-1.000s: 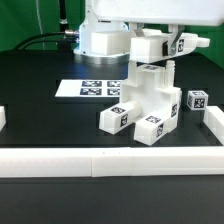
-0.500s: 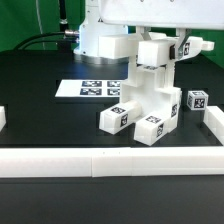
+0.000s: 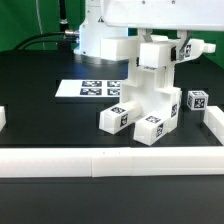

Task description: Assemble chair

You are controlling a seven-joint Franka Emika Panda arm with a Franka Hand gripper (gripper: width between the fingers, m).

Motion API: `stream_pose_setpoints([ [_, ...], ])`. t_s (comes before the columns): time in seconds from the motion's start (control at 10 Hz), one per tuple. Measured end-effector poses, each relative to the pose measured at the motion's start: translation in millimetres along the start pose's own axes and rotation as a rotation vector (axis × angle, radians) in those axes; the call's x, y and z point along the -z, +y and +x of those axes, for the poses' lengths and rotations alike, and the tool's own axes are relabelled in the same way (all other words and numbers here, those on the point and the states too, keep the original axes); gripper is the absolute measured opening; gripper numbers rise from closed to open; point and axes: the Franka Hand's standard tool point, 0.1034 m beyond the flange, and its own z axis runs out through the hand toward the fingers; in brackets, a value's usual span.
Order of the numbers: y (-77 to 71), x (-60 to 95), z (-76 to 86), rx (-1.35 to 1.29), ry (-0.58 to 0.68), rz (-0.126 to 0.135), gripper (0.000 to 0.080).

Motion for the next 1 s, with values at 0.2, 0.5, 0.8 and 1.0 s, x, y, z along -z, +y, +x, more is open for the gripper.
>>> stream_pose_setpoints([
  [0.2, 0.3, -5.3, -0.4, 0.003, 0.002, -0.006, 0.0284],
  [0.5, 1.5, -8.8, -0.9, 0.003, -0.001, -0.012, 0.0284],
  [0.8, 5.3, -21.6, 2.7, 0.001, 0.007, -0.020, 0.0284],
  [1.0, 7.5, -28.5, 2.6, 0.000, 0.002, -0.030, 0.0284],
])
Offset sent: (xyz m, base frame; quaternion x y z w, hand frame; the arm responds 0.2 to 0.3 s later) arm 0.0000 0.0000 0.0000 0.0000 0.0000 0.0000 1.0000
